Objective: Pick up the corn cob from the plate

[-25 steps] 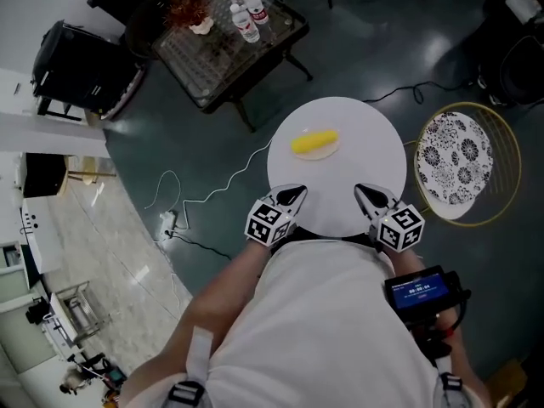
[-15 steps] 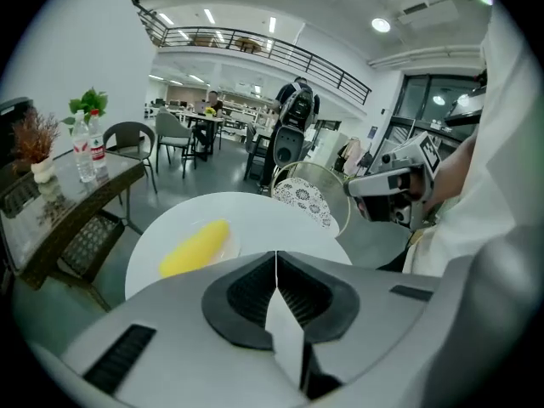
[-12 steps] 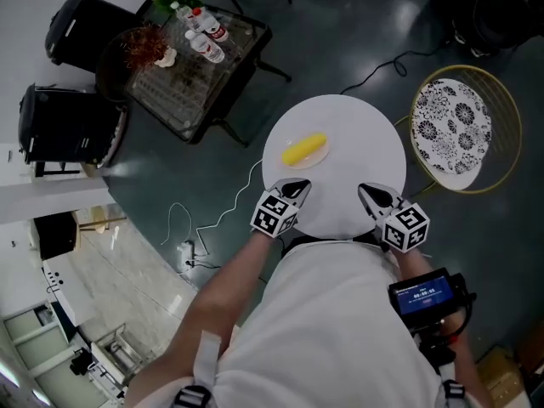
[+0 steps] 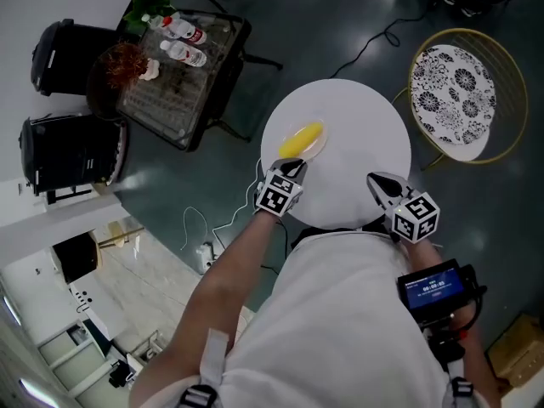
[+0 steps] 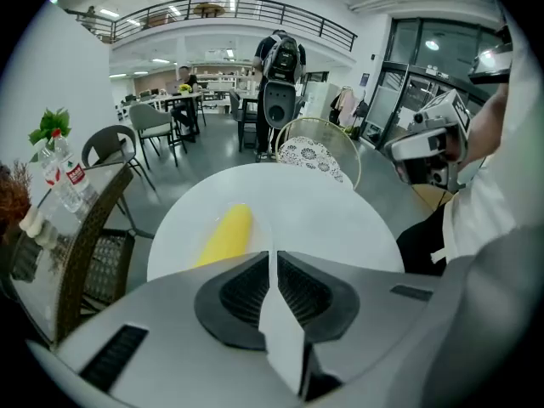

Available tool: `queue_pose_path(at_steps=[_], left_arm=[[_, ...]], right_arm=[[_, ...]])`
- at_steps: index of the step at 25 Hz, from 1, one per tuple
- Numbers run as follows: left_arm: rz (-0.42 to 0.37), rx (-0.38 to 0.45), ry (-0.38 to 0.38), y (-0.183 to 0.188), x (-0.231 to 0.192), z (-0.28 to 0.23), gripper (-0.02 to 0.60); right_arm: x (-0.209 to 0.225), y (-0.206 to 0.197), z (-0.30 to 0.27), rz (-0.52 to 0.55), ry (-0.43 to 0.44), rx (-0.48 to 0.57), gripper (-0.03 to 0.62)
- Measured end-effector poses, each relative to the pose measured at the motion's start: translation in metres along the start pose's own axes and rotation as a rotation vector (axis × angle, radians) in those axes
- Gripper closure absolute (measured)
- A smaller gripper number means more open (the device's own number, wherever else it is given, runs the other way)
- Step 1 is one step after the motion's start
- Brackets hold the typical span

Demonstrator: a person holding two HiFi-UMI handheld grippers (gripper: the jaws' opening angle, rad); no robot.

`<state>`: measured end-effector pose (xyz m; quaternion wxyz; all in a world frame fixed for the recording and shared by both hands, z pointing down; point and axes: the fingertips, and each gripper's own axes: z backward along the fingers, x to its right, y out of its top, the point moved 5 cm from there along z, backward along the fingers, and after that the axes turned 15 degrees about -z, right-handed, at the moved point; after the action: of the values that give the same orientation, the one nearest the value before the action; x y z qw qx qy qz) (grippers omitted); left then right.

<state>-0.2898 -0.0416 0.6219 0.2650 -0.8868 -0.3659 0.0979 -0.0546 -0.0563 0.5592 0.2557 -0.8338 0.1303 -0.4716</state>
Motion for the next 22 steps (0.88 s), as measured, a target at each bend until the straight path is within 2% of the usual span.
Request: queue_pose_path(at_steps=[4, 6, 9, 13, 17, 20, 22], left_arm=[[-0.014, -0.037, 0.045, -0.003, -0.022, -0.005, 0.571], [-0.021, -0.048, 0.048, -0.002, -0.031, -0.008, 0.523], [-0.054, -0.067, 0.040, 0.002, -0.043, -0.014, 0.511], [-0.131, -0.119, 0.014, 0.004, -0.052, -0.026, 0.472], [-0.221, -0.199, -0.020, 0.001, -0.055, -0.044, 0.399], [-0.242, -0.246, -0.053, 0.000, -0.057, -0.053, 0.350], [-0.248, -0.274, -0.075, -0.001, -0.058, -0.060, 0.348]], right_arm=[[0.001, -0.006, 0.000, -0.017, -0.006, -0.002, 0.586], [0.003, -0.007, 0.002, -0.025, -0.015, 0.000, 0.586], [0.007, -0.008, 0.006, -0.040, -0.033, 0.008, 0.586], [0.012, -0.007, 0.010, -0.066, -0.059, 0.024, 0.586], [0.016, -0.008, 0.014, -0.086, -0.074, 0.042, 0.586], [0.018, -0.010, 0.017, -0.095, -0.087, 0.043, 0.586], [0.022, -0.011, 0.019, -0.105, -0.099, 0.046, 0.586]])
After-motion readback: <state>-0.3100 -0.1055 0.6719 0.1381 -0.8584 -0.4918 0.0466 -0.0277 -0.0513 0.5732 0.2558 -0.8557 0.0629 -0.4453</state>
